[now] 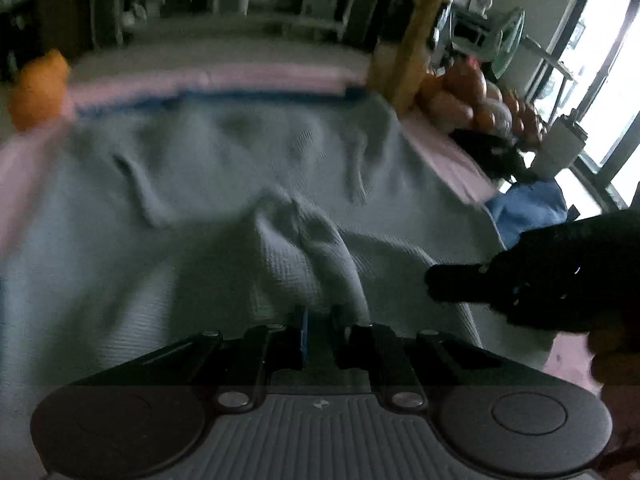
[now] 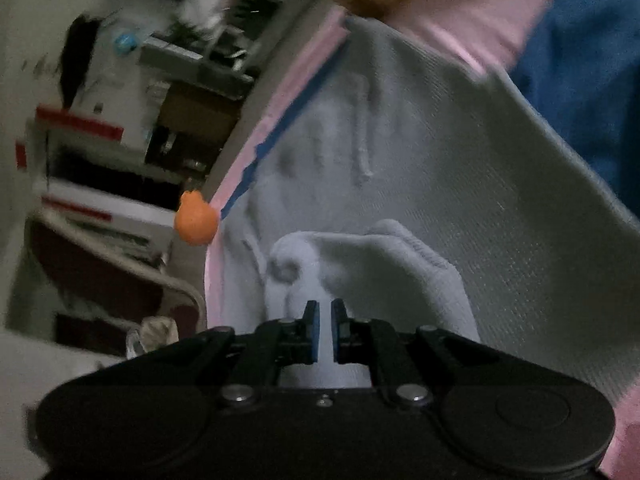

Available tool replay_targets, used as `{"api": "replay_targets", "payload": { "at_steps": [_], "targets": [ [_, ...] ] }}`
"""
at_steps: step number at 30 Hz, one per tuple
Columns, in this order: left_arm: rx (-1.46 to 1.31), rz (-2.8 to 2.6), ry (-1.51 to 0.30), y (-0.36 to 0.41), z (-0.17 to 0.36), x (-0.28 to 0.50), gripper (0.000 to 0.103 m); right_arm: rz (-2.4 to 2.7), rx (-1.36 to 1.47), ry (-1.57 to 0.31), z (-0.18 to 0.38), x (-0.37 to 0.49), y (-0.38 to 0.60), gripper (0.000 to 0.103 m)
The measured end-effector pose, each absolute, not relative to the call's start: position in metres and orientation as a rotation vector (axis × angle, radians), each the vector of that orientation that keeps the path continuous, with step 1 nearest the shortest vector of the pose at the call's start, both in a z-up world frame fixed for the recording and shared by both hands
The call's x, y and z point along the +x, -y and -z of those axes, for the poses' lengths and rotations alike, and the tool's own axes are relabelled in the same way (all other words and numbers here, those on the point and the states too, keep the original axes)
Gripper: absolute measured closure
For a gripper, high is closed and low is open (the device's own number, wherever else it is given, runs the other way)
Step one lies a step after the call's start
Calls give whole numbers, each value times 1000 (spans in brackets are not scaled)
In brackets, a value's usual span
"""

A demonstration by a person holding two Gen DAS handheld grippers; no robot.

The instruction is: Fold clothes

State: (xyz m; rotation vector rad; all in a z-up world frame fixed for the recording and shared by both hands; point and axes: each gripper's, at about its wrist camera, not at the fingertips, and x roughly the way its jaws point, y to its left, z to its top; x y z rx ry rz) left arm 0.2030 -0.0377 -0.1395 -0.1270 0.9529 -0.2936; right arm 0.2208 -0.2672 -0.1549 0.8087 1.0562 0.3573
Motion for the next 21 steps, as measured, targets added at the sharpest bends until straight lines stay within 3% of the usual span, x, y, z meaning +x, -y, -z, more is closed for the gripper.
{"api": "replay_targets", "payload": {
  "at_steps": [2, 3, 7, 11, 17, 18, 21],
  "targets": [
    [-84, 290, -952, 50, 152, 205, 89, -318, 812, -1076, 168, 227, 270, 95],
    [-49, 278, -934, 57, 155, 204, 89, -298, 814, -1086, 174, 230, 271, 103],
    [-12, 238, -931, 62, 153, 198, 84, -225, 809, -1121, 197, 241, 275, 103],
    [5, 215, -909, 49, 131, 172, 86, -245, 729, -1076, 179, 228, 268, 94],
    [7, 205, -977, 38, 142, 137, 84, -265, 660, -1114, 171, 211, 267, 93],
    [25, 189, -985, 40, 147, 136, 80, -234, 605, -1134, 174, 211, 264, 103],
    [31, 153, -995, 40, 144, 139, 79, -221, 511, -1130, 173, 209, 258, 103]
  ]
}}
